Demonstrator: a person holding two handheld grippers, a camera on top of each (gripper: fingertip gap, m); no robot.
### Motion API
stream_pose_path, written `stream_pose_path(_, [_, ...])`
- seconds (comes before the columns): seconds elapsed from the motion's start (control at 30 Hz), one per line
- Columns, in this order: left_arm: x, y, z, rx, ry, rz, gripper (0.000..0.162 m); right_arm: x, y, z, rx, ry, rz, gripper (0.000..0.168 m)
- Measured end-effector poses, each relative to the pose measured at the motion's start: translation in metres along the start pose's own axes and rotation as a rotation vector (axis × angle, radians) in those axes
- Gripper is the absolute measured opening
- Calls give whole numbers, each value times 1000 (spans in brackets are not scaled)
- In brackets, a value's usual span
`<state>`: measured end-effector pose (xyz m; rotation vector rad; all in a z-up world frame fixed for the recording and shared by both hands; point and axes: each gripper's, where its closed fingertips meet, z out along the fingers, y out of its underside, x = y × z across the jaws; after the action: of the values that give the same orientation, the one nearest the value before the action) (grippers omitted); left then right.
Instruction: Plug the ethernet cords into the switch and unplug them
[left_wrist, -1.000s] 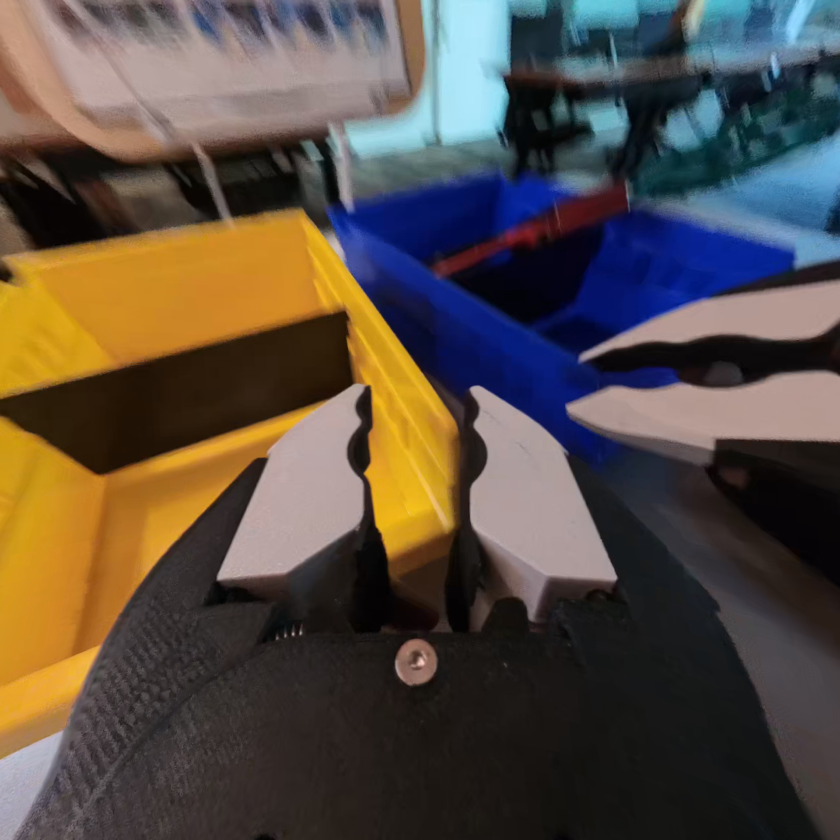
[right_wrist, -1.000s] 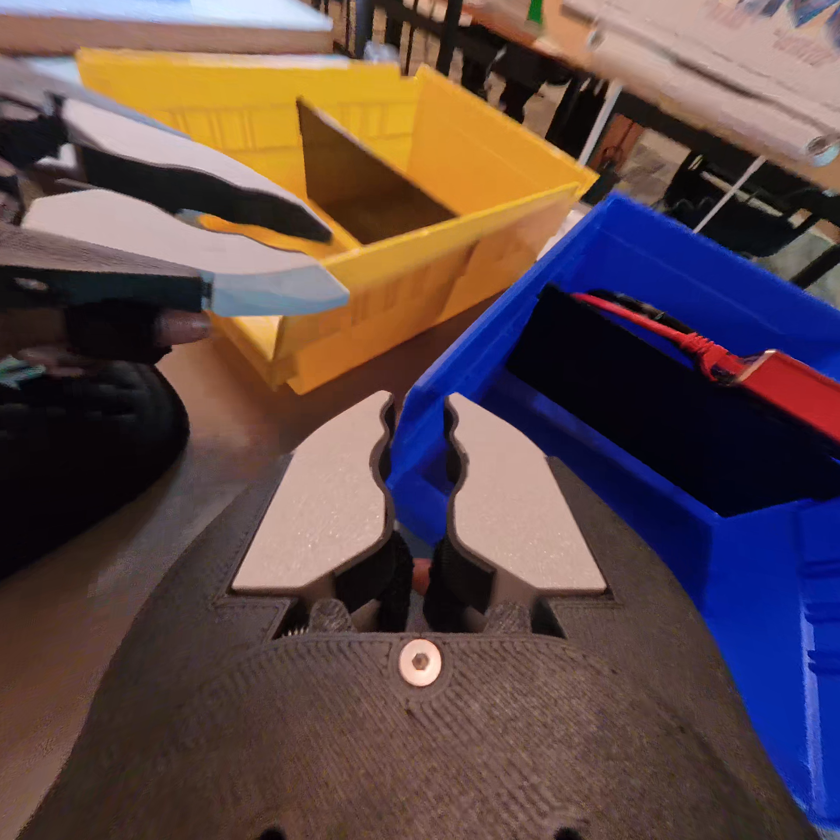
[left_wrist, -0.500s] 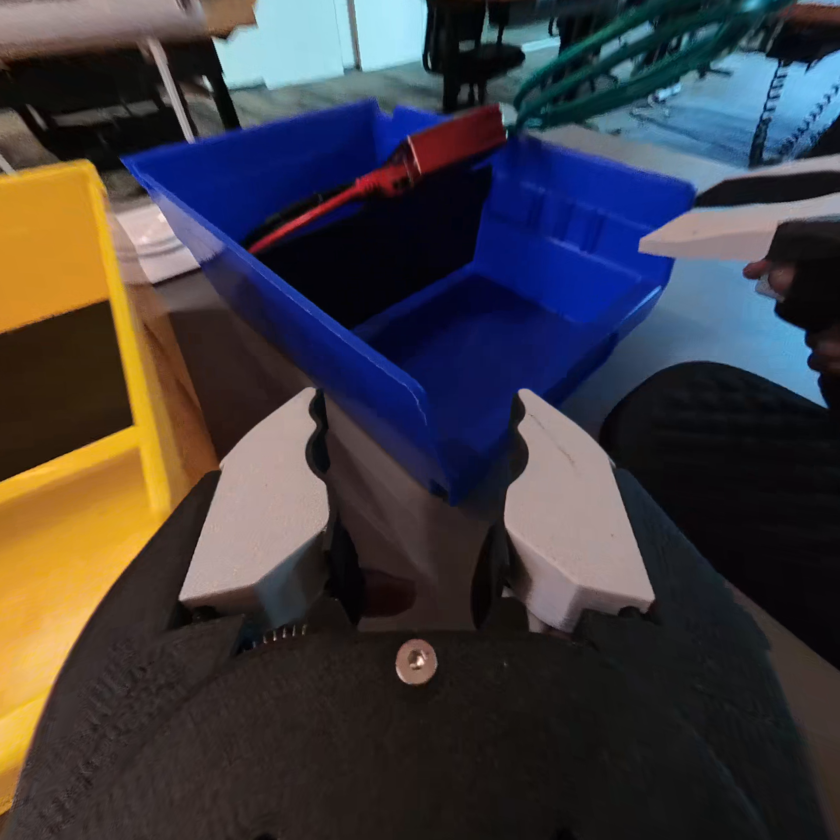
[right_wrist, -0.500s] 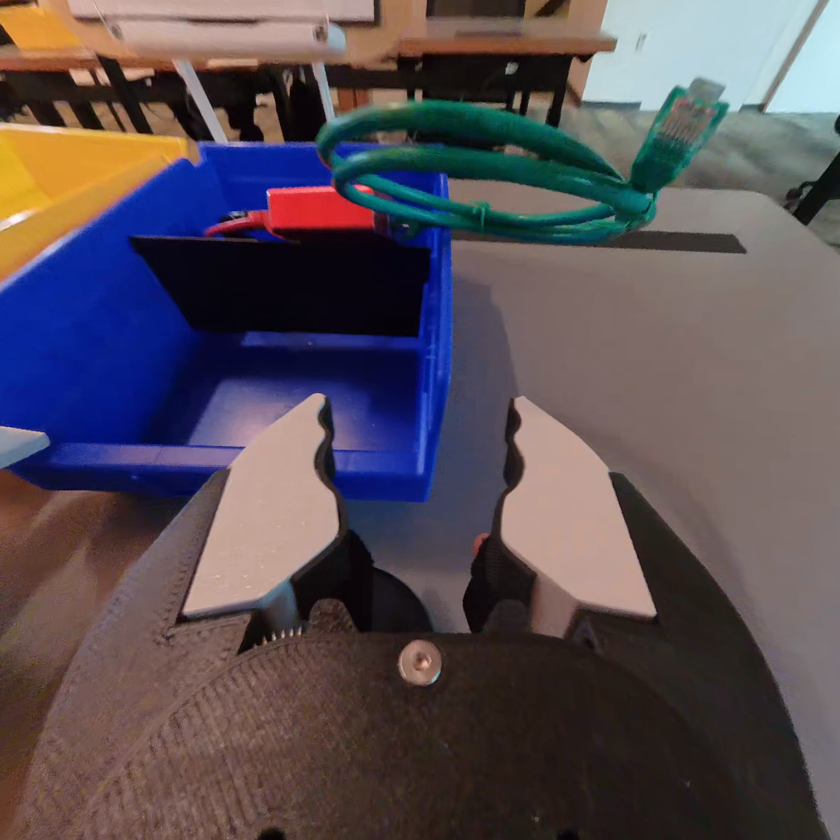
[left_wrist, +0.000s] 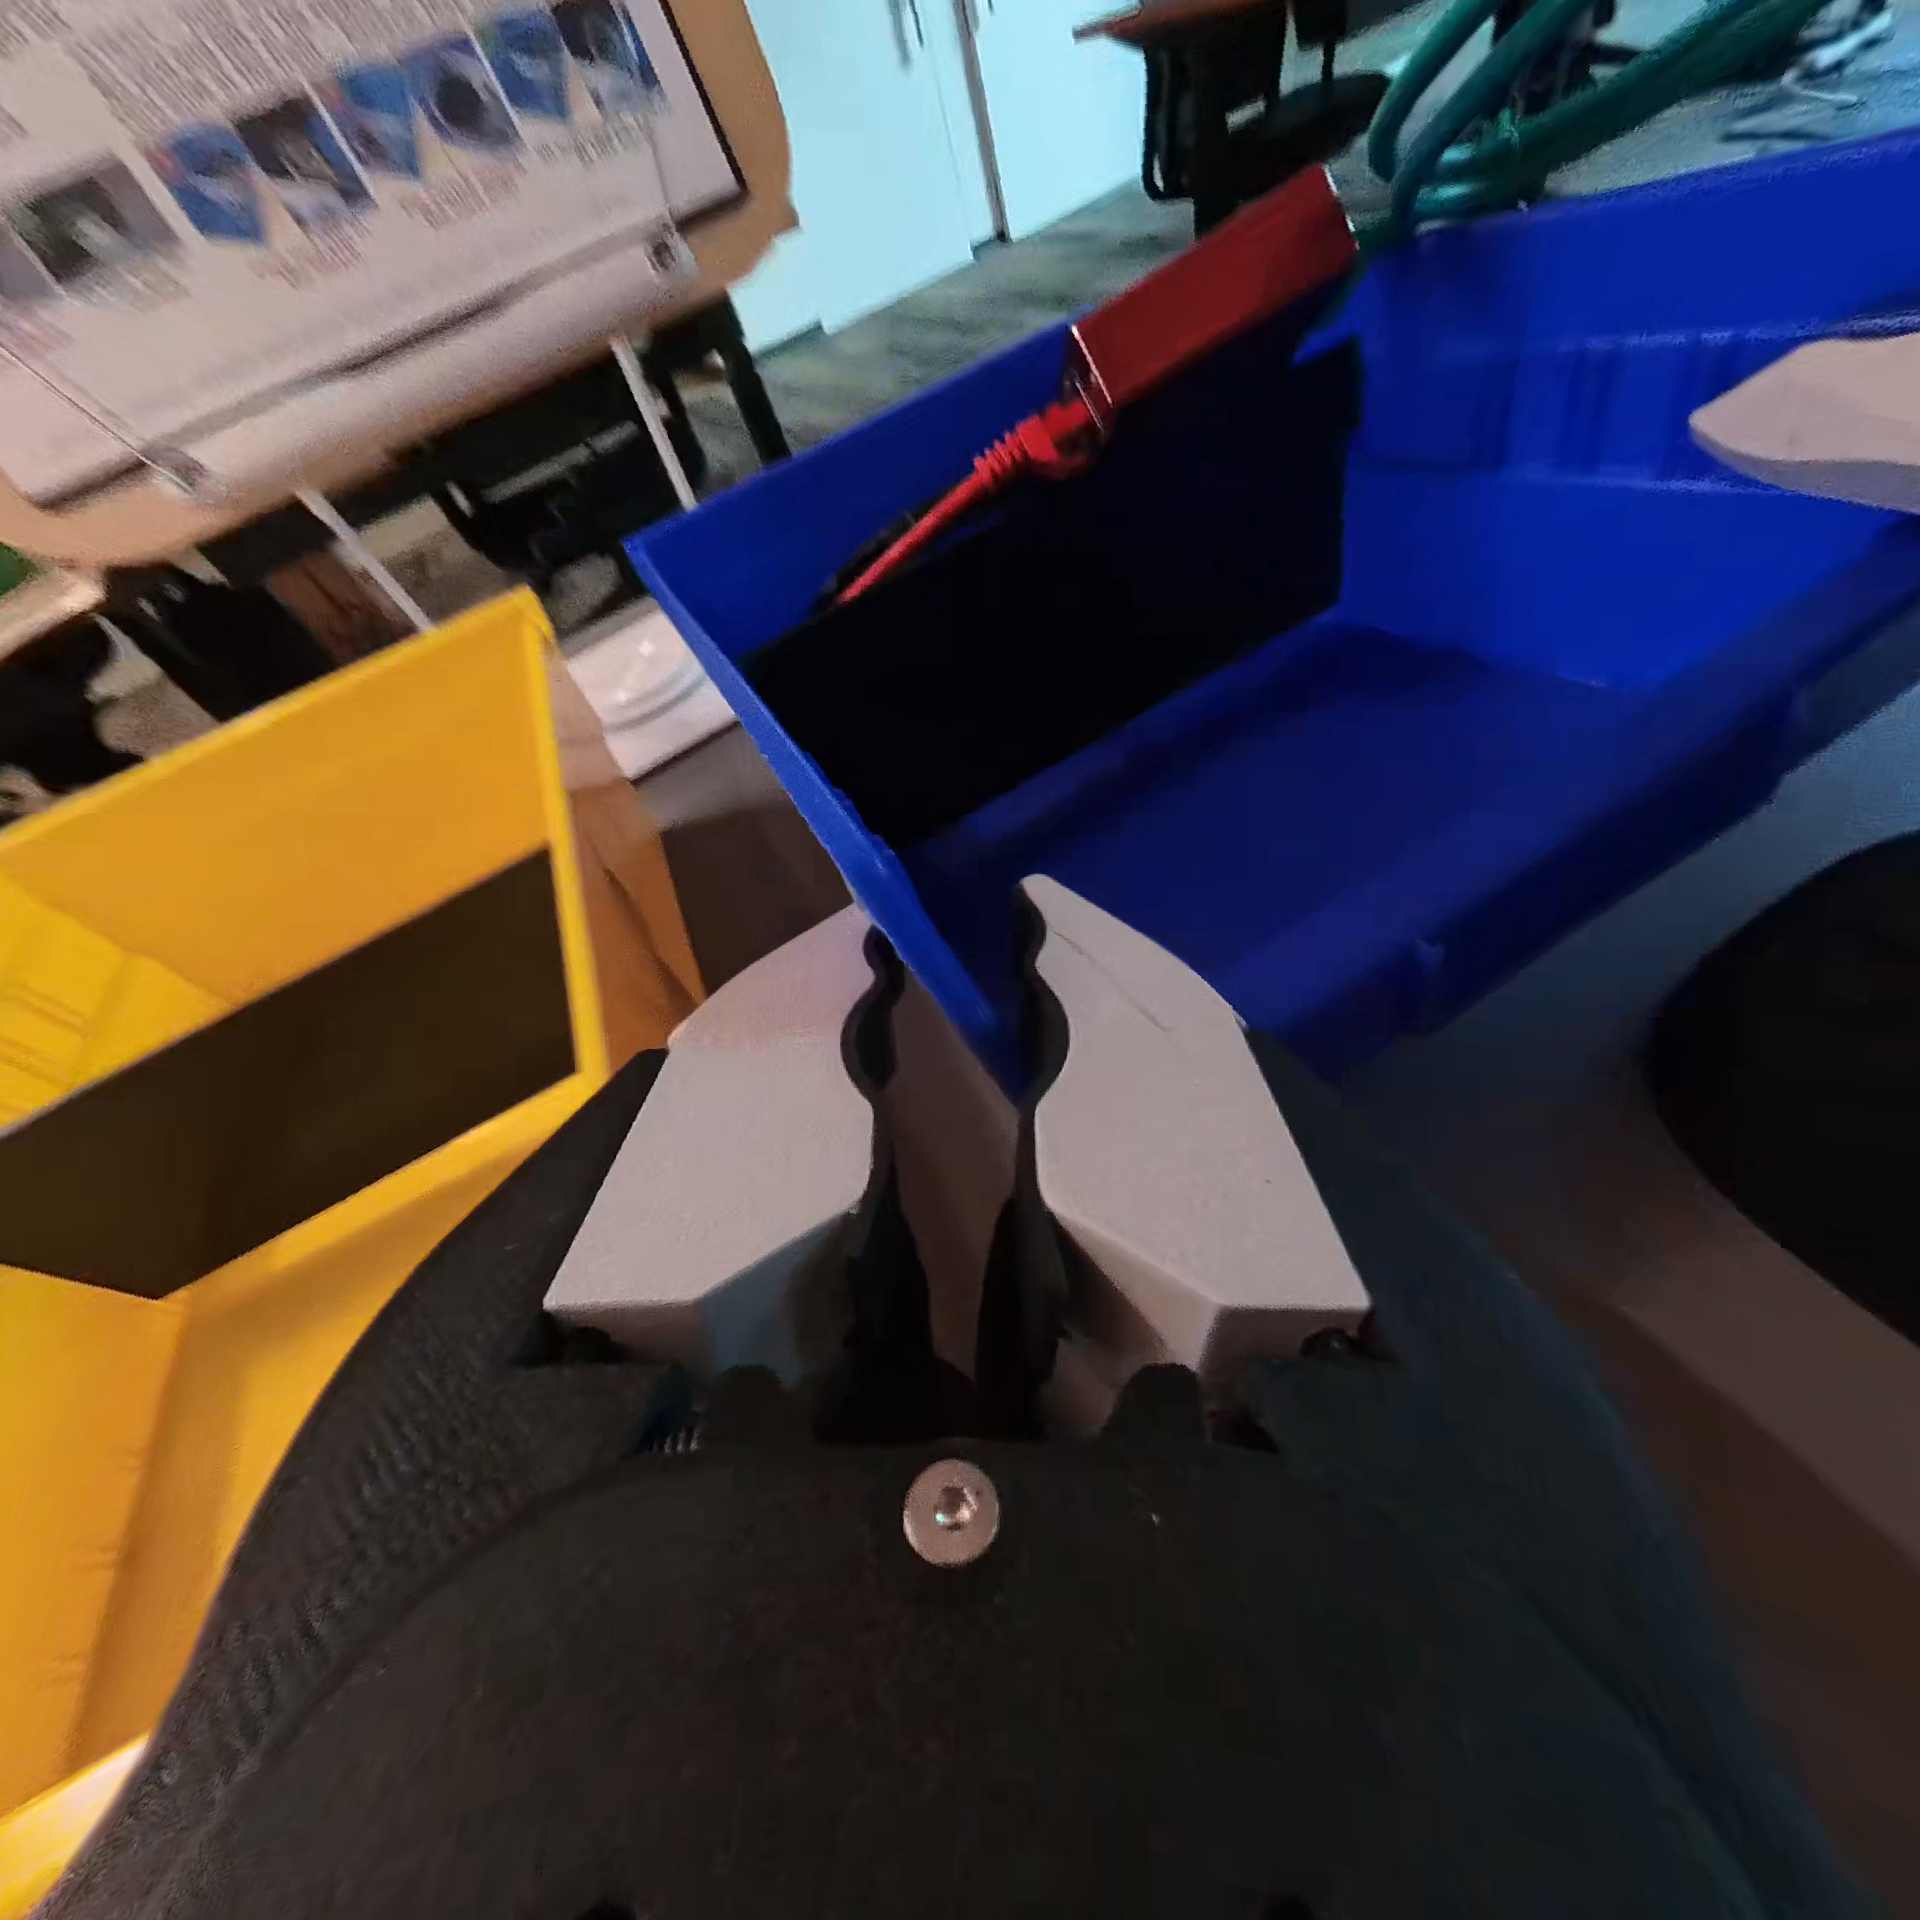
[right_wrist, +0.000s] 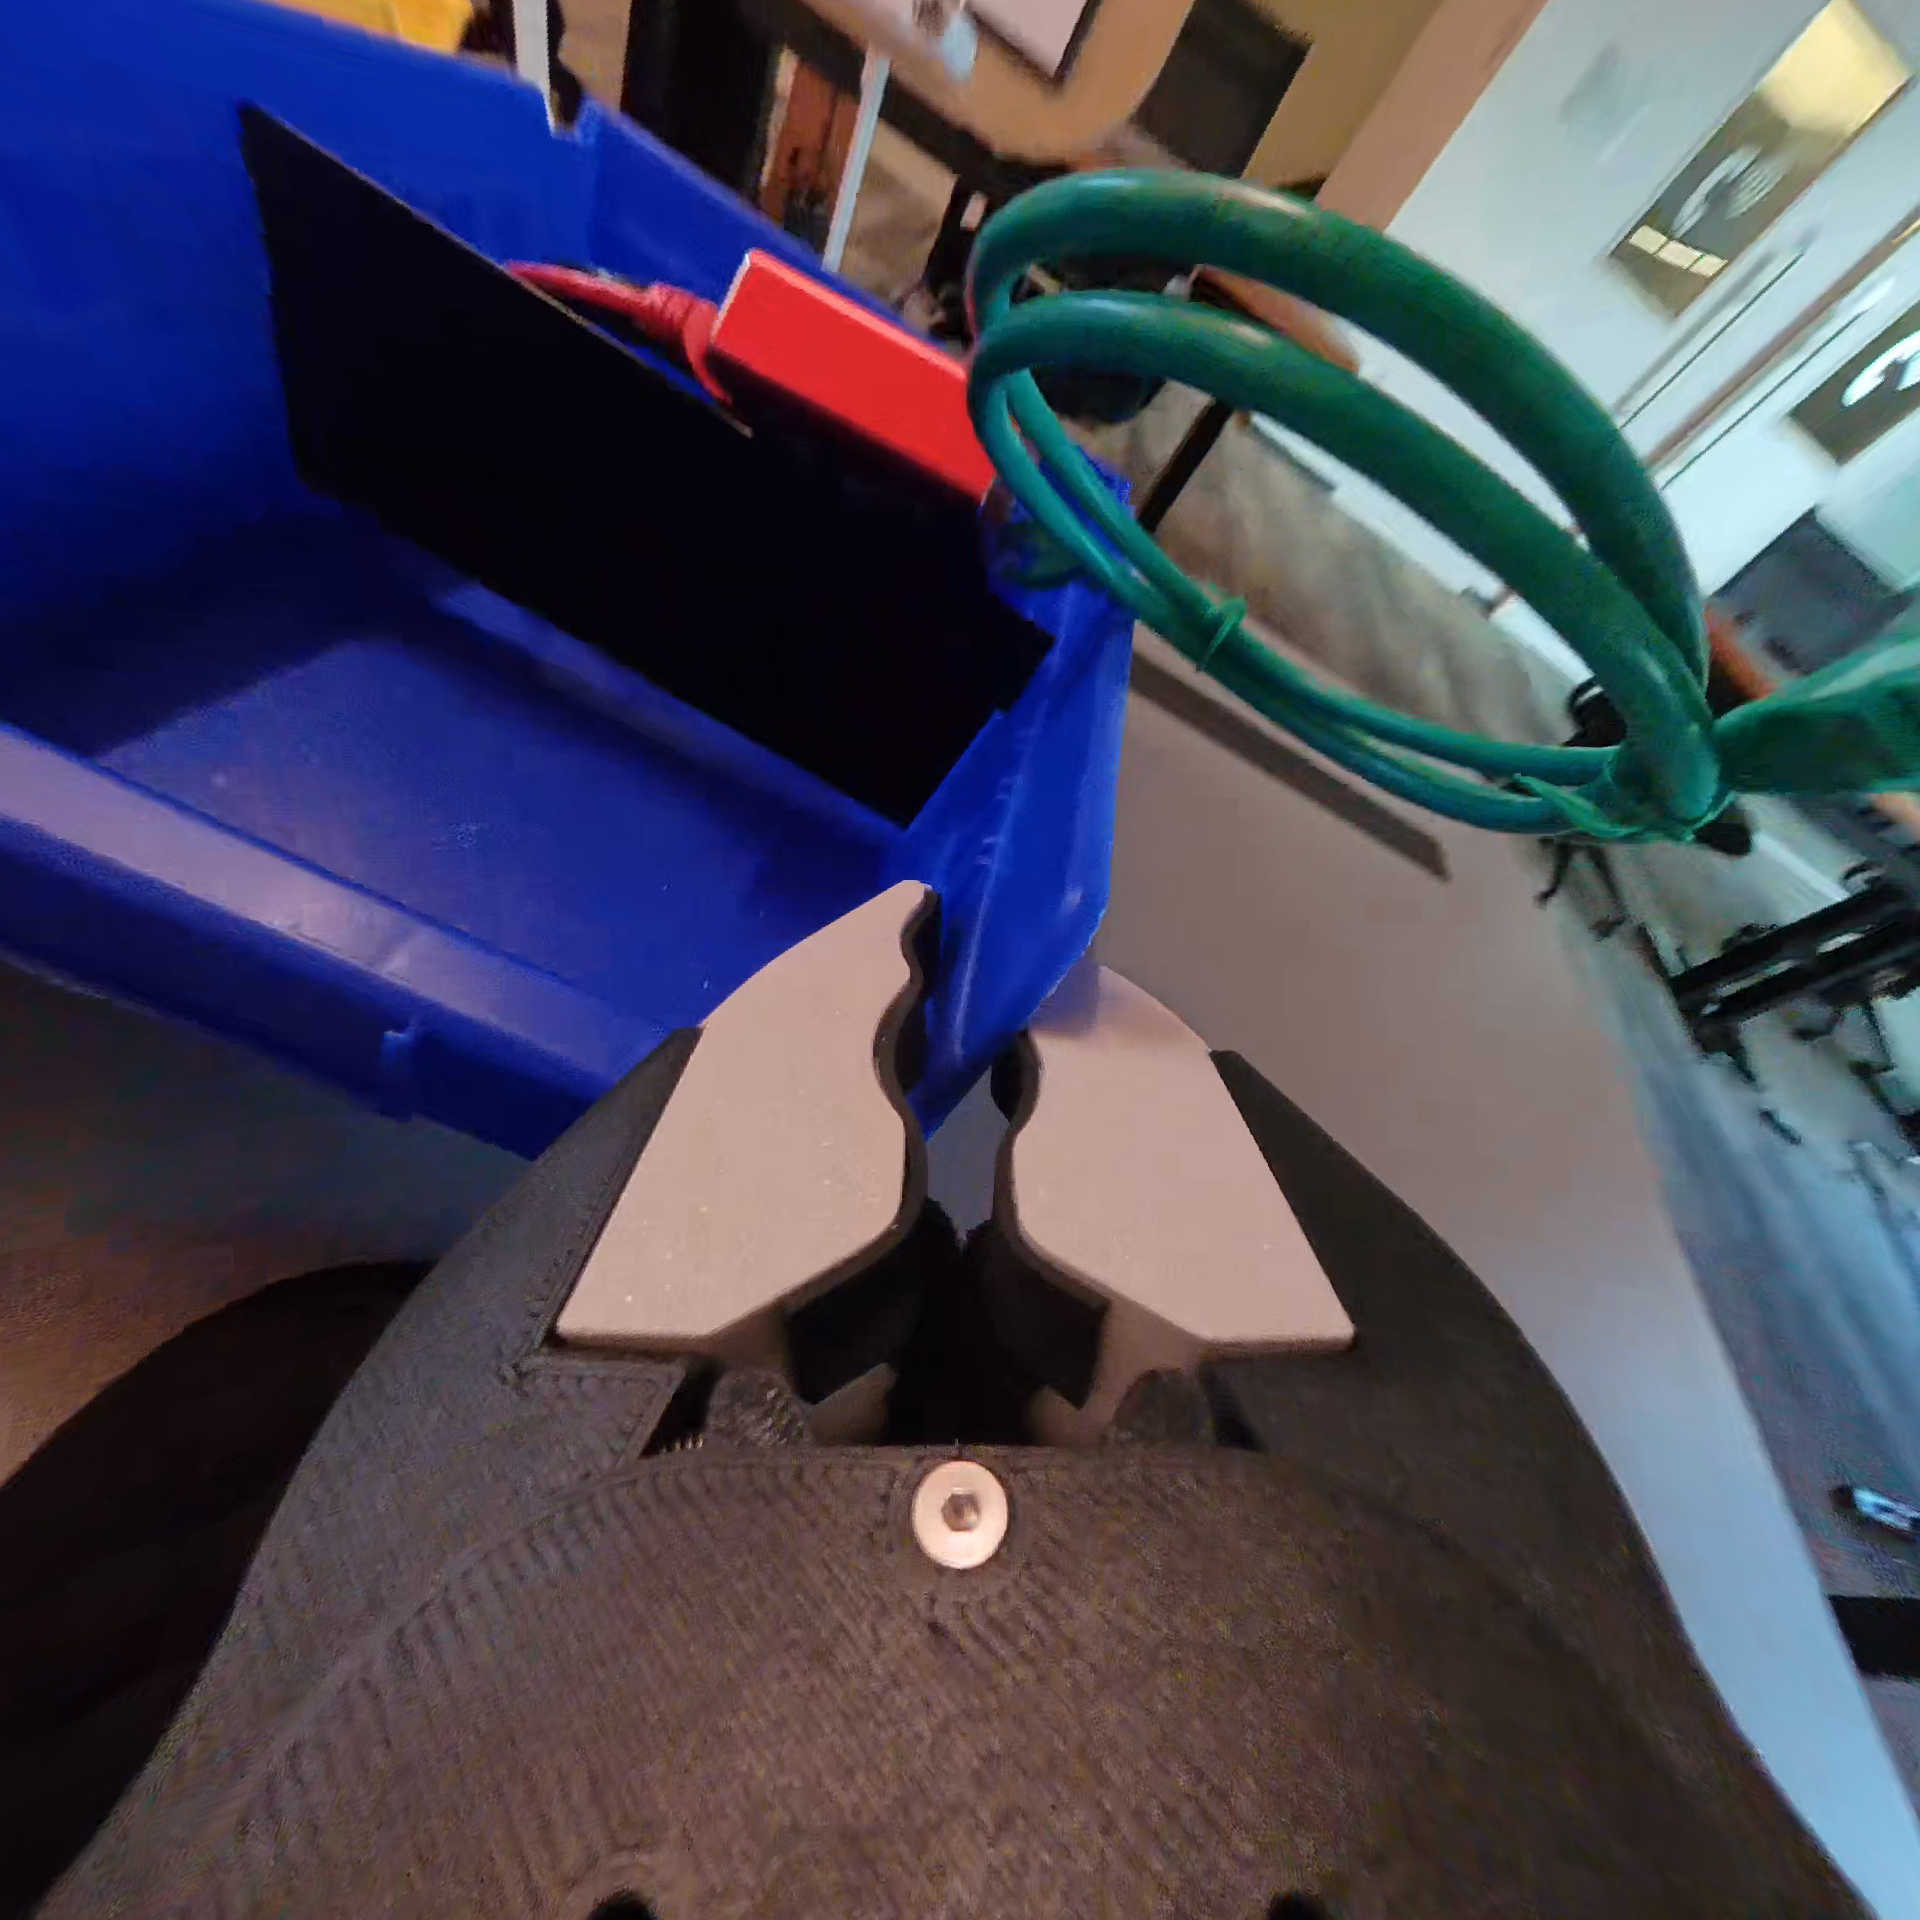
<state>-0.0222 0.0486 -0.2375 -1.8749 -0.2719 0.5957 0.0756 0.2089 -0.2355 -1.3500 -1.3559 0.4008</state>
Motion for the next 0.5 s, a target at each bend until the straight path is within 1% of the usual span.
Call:
stream_pose_path(0.07, [-8,-17,-11,75,-53,28,17,2,-12,-13,17,35,-34,15])
stream_pose_path(0.13, [-16,-37,-26,158,-83,30,16,5,-30,-28,86,91,-60,15])
stream_pose_path(0.27, [-37,-81,-67,289,-129,38,15,13,-81,-66,223,174,-57,15])
stream_pose_path(0.33, [-53,-95,-90,327,-162,46,16,9,-108,-80,277,185,-69,15])
stream_pose_path(0.4, [-74,-99,-111,350,-214,53,16,-4,-135,-85,331,167,-82,15])
stream_pose_path(0.5, [-113,-88,-144,342,-321,60,17,-39,-171,-79,412,92,-88,15])
